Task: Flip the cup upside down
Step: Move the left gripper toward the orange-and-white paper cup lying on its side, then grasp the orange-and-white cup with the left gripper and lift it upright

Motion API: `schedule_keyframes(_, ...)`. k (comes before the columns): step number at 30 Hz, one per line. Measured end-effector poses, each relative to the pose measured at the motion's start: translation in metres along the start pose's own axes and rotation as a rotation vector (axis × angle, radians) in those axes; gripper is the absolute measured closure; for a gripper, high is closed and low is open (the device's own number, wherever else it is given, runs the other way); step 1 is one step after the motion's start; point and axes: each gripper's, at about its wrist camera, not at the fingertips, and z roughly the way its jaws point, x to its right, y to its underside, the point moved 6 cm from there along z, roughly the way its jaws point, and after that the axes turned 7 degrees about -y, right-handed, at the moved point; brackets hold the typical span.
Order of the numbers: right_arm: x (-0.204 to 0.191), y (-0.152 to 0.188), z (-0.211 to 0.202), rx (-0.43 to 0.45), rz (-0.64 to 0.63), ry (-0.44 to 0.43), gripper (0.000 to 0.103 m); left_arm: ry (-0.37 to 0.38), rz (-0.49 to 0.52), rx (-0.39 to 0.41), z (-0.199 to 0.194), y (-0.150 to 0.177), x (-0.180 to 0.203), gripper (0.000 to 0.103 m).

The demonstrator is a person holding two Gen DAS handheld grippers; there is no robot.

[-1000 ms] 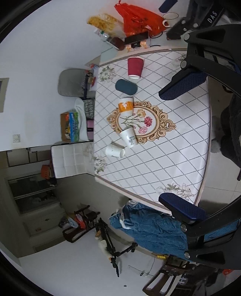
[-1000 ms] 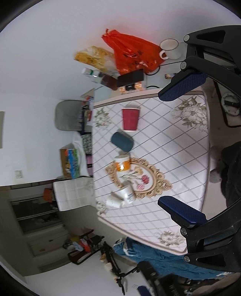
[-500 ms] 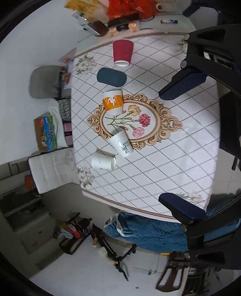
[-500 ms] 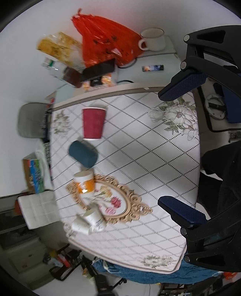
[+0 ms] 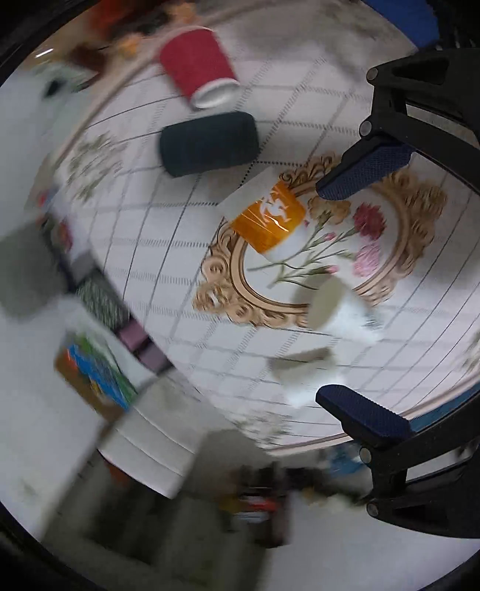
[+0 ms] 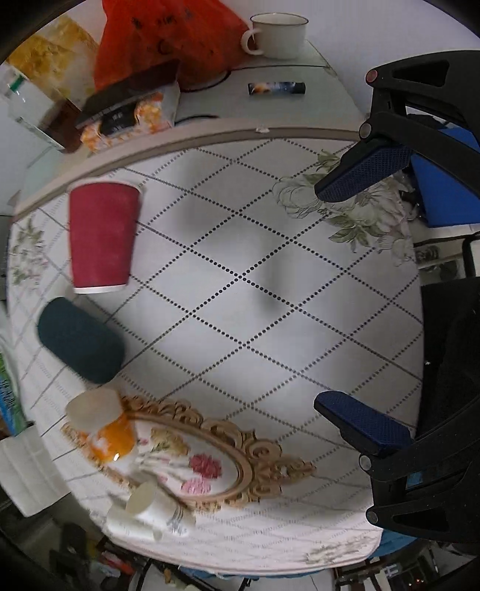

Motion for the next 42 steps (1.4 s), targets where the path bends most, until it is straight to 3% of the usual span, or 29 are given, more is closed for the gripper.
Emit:
schedule_keyframes(7,0.004,-0.016,0.04,-0.09,0.054,-0.009,0.0,0.016,0.285,-0.003,0.052,-0.027,0.04,0.001)
schedule_keyframes(16,0.01,-0.021,0.059,-0.14,0.112,-0.026,0.0,0.049,0.473,-0.002,0.083,-0.036,0.077,0.001)
schedule_keyframes(22,0.016,-0.022,0.059,-0.15,0.131,-0.022,0.0,0.087,0.513,-0.005,0.096,-0.041,0.09,0.001)
schedule_keyframes(29,0.021,-0.024,0.057,-0.149,0.137,-0.016,0.0,0.118,0.532,0.003,0.102,-0.047,0.1,0.032)
schedule_keyframes(34,0.037,-0.03,0.054,-0.146,0.134,-0.018,0.0,0.113,0.53,0.029,0.1,-0.046,0.102,0.032)
schedule_keyframes(42,0.024,-0.024,0.053,-0.137,0.135,-0.005,0.0,0.134,0.446,0.013,0.098,-0.046,0.093,0.033)
